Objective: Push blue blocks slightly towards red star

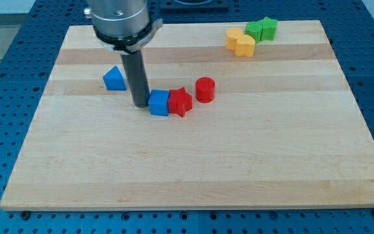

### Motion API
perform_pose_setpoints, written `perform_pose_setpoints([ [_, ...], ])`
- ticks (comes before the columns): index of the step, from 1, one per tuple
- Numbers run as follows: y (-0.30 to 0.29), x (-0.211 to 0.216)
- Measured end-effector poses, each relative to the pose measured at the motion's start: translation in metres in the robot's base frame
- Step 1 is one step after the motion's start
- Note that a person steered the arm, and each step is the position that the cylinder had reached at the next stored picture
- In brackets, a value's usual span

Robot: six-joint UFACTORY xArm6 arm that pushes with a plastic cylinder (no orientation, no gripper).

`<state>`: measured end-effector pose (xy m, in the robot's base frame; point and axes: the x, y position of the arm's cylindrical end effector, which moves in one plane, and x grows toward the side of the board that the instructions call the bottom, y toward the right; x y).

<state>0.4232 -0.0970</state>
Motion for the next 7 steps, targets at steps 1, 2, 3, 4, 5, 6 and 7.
perform_pose_setpoints([
  [1, -0.04, -0.027],
  [2, -0.046, -0.032],
  [3, -0.001, -0.072],
  [4, -0.013, -0.115],
  [5, -0.099, -0.112],
  [6, -0.131, -0.082],
  [7, -0.076, -0.051],
])
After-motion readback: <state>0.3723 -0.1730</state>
